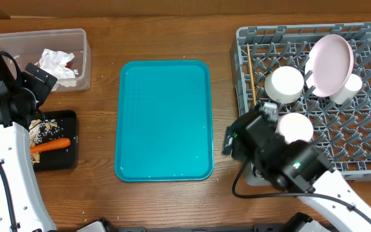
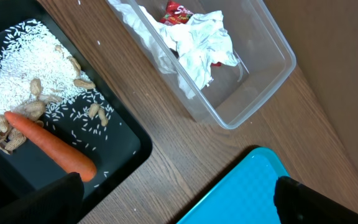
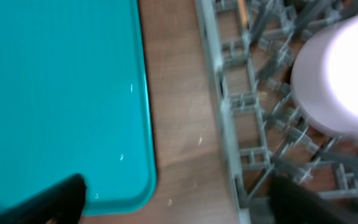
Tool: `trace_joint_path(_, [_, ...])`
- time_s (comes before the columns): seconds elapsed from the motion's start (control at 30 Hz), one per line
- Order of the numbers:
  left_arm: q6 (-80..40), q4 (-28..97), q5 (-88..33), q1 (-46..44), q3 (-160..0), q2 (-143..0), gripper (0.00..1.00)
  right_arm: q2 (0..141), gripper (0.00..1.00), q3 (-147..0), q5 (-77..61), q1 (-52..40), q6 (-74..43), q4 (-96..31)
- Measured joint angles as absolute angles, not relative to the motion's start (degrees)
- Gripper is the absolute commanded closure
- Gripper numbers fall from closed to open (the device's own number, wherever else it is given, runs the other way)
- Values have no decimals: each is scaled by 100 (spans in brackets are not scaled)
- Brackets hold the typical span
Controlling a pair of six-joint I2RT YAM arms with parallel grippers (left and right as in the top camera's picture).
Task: Sort waste into correct bins and load items into the dishwasher rack
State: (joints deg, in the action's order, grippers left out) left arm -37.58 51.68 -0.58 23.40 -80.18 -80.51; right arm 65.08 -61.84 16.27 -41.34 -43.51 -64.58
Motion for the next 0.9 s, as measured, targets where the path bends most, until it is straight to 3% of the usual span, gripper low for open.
trace_joint_path(0.5, [-3756,5170,-58,2340,-8018,-8051,0,6475,0,-6106,1304,-4327,-4797,-6840])
trace_joint_path(0.9, [-3756,5168,-58,2340,-8018,-8051,0,6012,0,-6069,1068,-3876,-3179,-5680])
